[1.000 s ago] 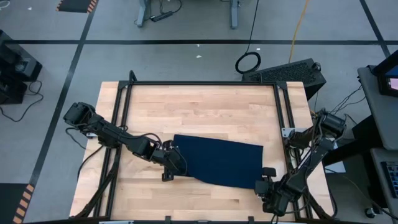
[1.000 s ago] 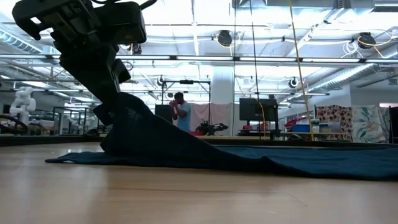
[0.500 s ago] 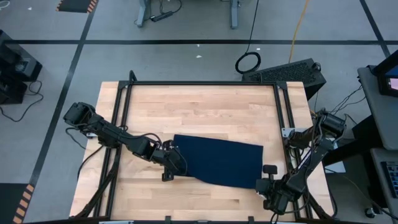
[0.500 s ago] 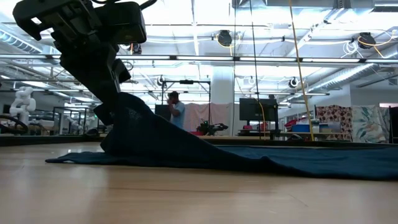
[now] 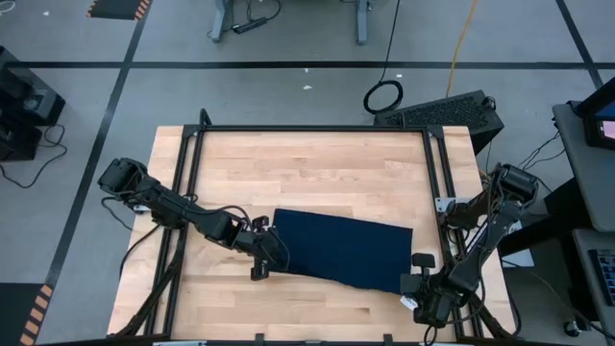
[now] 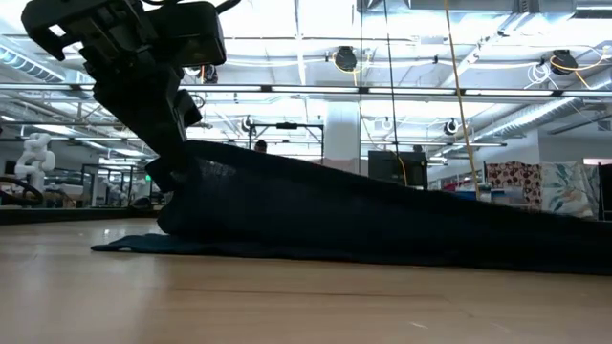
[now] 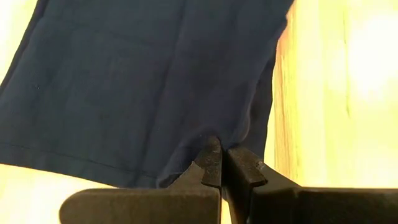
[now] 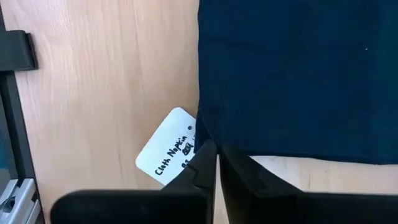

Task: Roll towel into tight, uniform cylinder
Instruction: Roll the blue cloth napkin

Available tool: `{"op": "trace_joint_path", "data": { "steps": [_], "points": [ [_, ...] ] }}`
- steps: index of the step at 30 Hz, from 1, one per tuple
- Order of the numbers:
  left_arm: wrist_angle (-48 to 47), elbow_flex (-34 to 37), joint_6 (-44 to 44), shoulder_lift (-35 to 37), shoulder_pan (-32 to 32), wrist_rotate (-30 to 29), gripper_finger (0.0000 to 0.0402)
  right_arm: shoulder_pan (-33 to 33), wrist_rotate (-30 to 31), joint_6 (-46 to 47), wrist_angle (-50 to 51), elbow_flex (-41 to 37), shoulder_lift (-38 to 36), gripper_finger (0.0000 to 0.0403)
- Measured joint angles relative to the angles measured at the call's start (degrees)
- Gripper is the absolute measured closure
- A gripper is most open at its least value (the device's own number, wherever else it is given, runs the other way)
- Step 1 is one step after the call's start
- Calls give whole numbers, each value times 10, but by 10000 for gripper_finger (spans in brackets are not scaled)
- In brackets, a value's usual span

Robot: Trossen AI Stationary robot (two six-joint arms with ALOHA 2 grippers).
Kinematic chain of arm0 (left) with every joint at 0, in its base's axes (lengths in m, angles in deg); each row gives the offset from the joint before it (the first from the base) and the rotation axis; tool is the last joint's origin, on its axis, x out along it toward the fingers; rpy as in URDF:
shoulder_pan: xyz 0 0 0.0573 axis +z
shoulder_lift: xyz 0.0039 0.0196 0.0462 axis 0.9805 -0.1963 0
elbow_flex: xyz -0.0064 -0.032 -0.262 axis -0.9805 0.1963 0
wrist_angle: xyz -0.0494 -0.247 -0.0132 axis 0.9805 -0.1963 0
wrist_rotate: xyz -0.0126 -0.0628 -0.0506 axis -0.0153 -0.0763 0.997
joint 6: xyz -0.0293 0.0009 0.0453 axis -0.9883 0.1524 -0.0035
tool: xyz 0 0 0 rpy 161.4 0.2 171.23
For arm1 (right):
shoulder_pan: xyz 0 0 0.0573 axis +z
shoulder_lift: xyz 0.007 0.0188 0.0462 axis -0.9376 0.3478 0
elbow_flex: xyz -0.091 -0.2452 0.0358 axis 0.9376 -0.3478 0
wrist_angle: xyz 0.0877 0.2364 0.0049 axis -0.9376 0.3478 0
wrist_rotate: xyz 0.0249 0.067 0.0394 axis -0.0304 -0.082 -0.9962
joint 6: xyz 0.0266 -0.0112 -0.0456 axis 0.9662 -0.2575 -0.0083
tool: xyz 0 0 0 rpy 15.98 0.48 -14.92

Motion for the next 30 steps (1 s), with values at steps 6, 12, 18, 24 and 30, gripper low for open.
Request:
{"op": "trace_joint_path", "data": {
  "steps": [6,12,18,24,30],
  "points": [
    [36,-1,-1,-6,-10,-2,398,0,0,-1,-2,0,0,392],
    [17,-1,-4,-9,-39,-2,398,0,-2,-6,-2,0,0,400],
    [26,-1,1,-23,-56,-2,383,0,-9,-17,-2,0,0,401],
    [13,0,1,-65,-59,-10,286,-1,-10,-17,-5,0,0,401],
    [14,0,-4,-74,-66,-6,188,-1,-10,-16,-5,0,0,401]
  ]
}}
